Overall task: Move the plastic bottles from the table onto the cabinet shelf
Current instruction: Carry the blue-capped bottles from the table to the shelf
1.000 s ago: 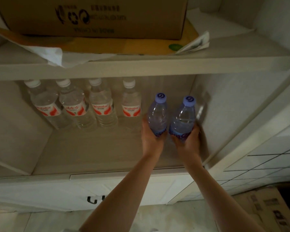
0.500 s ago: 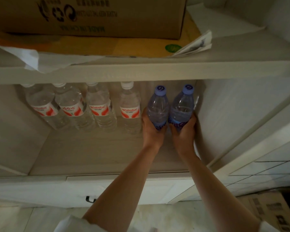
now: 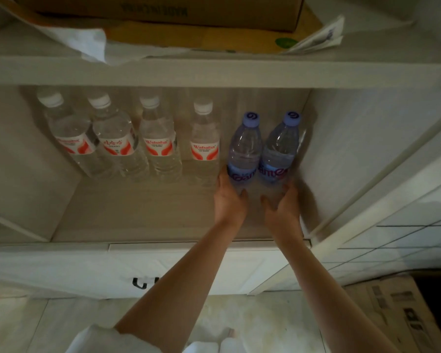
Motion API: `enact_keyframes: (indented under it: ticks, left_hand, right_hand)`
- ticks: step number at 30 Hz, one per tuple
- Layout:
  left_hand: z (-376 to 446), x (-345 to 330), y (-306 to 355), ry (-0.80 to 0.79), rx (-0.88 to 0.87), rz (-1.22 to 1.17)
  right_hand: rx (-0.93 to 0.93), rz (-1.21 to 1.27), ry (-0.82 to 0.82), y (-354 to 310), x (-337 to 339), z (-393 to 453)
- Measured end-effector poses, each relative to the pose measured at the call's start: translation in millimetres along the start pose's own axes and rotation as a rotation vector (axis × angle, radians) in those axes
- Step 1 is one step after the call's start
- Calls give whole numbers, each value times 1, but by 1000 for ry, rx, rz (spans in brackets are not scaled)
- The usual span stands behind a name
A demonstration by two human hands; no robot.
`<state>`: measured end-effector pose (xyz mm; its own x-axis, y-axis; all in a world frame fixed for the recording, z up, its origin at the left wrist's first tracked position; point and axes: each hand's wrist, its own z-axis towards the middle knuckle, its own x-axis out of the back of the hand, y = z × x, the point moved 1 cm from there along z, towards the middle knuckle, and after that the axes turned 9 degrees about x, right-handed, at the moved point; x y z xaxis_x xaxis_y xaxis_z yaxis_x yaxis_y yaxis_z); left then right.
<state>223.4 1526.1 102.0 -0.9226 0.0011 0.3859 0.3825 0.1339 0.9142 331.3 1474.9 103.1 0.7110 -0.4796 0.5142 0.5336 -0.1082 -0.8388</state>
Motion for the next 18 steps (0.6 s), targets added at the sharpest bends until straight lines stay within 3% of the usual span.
enact_keyframes:
  ticks: [6, 10, 14, 18]
  left_hand:
    - [-40, 46, -21, -67, -41, 14]
    - [-71, 90, -45, -55, -54, -31]
    - [-100, 131, -67, 121, -24, -6]
    - [-143, 167, -90, 338, 74, -7]
  right_hand:
    - [72, 18, -65, -10, -5, -59]
    - [216, 10, -110, -30, -16, -88]
    - [303, 52, -236, -51, -32, -106]
    - [434, 124, -477, -76, -53, -129]
